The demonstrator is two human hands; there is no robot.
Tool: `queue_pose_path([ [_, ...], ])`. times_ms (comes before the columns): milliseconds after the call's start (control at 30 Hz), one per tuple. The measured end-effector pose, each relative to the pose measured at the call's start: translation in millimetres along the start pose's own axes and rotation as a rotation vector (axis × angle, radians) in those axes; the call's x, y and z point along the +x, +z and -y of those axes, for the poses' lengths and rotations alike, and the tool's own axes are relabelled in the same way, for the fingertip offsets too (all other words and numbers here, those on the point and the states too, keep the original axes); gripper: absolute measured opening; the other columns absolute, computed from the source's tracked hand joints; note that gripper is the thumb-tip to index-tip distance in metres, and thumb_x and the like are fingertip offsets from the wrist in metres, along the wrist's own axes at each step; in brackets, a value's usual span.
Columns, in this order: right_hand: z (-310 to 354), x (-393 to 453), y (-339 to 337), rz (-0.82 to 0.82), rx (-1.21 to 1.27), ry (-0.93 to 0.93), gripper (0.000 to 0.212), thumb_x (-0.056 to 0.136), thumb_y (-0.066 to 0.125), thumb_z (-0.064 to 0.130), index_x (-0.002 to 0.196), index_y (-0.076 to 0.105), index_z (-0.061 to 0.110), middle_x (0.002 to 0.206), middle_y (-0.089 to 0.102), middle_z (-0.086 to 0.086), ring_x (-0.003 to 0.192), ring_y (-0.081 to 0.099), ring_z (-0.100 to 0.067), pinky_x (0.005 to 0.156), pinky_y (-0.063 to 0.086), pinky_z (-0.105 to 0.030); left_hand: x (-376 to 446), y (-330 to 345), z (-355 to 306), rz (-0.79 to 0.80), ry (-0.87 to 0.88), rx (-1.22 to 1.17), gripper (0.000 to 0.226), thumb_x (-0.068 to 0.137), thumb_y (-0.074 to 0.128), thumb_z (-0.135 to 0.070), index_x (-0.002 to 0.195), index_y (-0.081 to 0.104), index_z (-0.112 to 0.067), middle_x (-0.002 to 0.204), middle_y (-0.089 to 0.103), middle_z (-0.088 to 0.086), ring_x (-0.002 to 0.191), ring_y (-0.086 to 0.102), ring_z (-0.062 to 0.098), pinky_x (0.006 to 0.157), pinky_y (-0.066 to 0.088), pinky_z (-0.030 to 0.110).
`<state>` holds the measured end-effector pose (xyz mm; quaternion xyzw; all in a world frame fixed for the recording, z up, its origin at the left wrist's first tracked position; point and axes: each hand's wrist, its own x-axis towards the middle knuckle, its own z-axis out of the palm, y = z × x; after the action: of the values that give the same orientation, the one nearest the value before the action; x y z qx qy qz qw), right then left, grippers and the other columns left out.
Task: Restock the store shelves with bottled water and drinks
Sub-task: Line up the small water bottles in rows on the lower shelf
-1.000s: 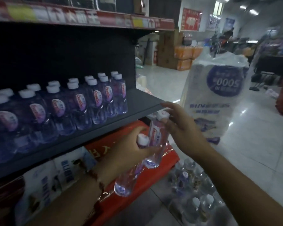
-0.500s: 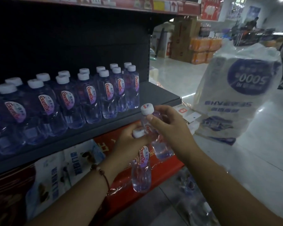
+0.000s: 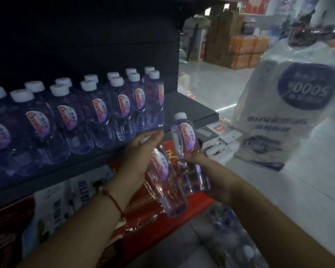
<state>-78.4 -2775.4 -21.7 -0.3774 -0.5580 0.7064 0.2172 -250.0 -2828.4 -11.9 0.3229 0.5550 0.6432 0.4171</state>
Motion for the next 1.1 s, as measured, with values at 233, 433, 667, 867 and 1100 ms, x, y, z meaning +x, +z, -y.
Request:
queue_pose_path([
  [233, -36.9, -10.8, 20.5, 0.204, 0.495, 0.210, 0.070, 0.089, 0.060, 0.055, 0.136, 0.056, 0.003, 0.134, 0.061, -0.024, 0.125, 0.057, -0.044, 0.110, 0.036, -0.063, 9.5, -17.6, 2.8, -0.218, -0.030, -0.122, 0.049, 0.072, 0.073, -0.064, 0.101, 0.067, -0.024, 0.080, 0.070, 0.001, 0.066, 0.066, 0.017, 0.070, 0.053, 0.038],
  [433, -21.3, -17.2, 15.6, 0.086, 0.449, 0.123, 0.061, 0.086, 0.057, 0.057, 0.121, 0.071, 0.009, 0.123, 0.069, -0.019, 0.124, 0.059, -0.042, 0.113, 0.033, -0.062, -11.2, -2.7, 25.9, 0.024, -0.012, 0.151, 0.076, 0.076, 0.083, -0.031, 0.136, 0.037, -0.039, 0.119, 0.065, -0.004, 0.097, 0.069, 0.009, 0.085, 0.057, 0.037],
  [667, 22.1, -2.0, 14.0, -0.108, -0.156, -0.099, 0.032, 0.100, 0.054, 0.031, 0.125, 0.064, 0.014, 0.118, 0.072, -0.011, 0.110, 0.069, -0.028, 0.094, 0.053, -0.040, -3.3, -1.8, 8.9, 0.104, 0.190, 0.258, 0.099, 0.081, 0.080, -0.011, 0.151, 0.019, -0.045, 0.130, 0.060, -0.013, 0.092, 0.064, -0.015, 0.063, 0.051, 0.008],
  [867, 45.0, 52.0, -12.1, -0.257, -0.199, -0.315, 0.035, 0.088, 0.071, 0.037, 0.113, 0.066, 0.013, 0.103, 0.075, -0.006, 0.088, 0.075, -0.019, 0.086, 0.059, -0.041, 15.4, -6.7, -9.4, 0.014, 0.348, 0.428, 0.109, 0.077, 0.084, -0.017, 0.151, 0.011, -0.053, 0.135, 0.059, -0.002, 0.108, 0.065, 0.004, 0.074, 0.051, 0.010],
  [1100, 85.2, 144.9, -26.5, -0.306, -0.245, -0.454, 0.023, 0.088, 0.073, 0.014, 0.110, 0.066, 0.014, 0.099, 0.075, 0.003, 0.088, 0.074, -0.011, 0.082, 0.058, -0.032, 35.9, -6.9, -6.5, -0.021, 0.352, 0.450, 0.113, 0.075, 0.085, -0.026, 0.142, 0.005, -0.068, 0.145, 0.052, -0.004, 0.112, 0.063, 0.008, 0.076, 0.044, 0.013],
])
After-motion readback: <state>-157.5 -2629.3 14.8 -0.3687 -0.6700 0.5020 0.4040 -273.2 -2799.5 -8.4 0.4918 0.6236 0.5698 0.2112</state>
